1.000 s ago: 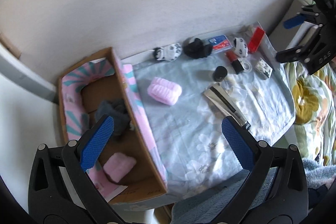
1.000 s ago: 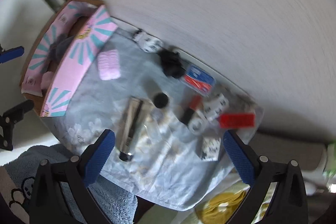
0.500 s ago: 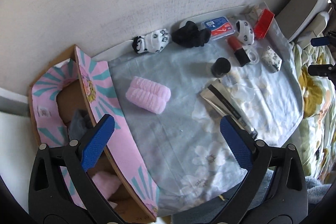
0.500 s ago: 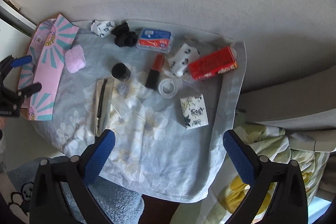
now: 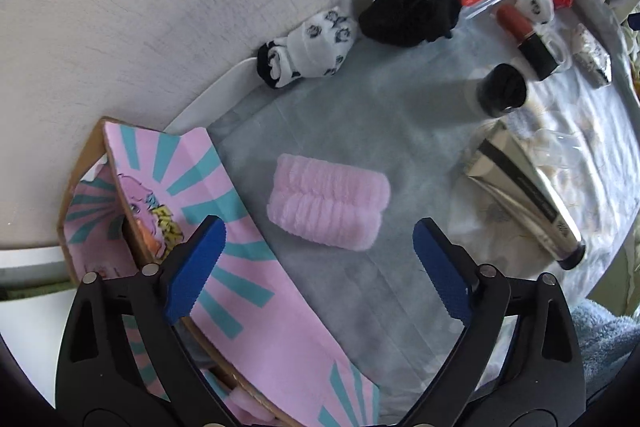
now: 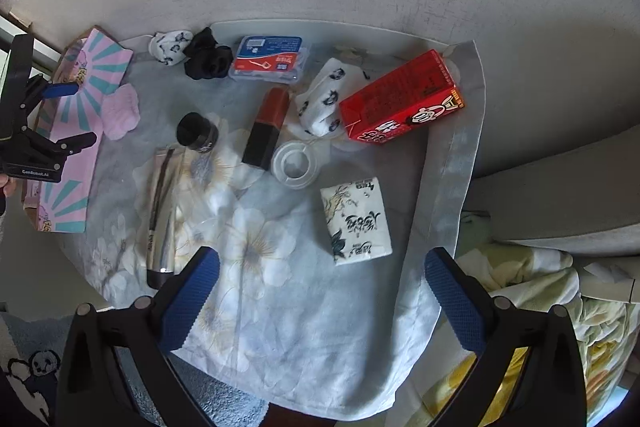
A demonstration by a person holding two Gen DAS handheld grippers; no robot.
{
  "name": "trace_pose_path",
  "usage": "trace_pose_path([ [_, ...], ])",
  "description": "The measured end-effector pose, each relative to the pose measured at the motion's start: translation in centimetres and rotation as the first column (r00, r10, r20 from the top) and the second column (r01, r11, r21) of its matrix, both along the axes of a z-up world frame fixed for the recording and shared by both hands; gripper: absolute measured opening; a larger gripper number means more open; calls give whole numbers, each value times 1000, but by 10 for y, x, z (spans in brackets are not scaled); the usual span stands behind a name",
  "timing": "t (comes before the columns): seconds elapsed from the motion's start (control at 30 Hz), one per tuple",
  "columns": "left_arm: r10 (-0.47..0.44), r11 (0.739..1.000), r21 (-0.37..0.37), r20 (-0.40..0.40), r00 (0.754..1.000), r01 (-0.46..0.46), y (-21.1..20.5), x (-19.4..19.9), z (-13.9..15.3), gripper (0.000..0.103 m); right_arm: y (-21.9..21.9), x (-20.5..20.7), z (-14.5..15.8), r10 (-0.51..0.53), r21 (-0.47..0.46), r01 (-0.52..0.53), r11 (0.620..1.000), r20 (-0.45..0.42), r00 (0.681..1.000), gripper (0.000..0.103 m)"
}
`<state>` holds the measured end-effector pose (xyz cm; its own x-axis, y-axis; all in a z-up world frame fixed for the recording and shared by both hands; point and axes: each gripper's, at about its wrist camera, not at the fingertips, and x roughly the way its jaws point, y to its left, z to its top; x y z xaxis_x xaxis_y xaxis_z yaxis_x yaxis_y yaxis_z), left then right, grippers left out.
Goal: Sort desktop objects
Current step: 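Move left gripper to the second pink wristband while right gripper approaches tissue pack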
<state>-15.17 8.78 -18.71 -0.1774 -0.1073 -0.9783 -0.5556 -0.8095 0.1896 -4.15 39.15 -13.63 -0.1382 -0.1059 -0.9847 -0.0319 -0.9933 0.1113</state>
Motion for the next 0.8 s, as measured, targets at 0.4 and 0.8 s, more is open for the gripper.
trace_pose_path([
  [0.4, -52, 995, -77, 48, 997, 56, 6, -9, -25, 81, -8, -19, -50, 120, 40, -123, 992, 63, 991, 91],
  [0.8, -5, 998, -59, 97, 995, 11, -1, -13, -45, 79, 1, -25, -82, 105, 103, -122, 987, 152, 983, 65],
])
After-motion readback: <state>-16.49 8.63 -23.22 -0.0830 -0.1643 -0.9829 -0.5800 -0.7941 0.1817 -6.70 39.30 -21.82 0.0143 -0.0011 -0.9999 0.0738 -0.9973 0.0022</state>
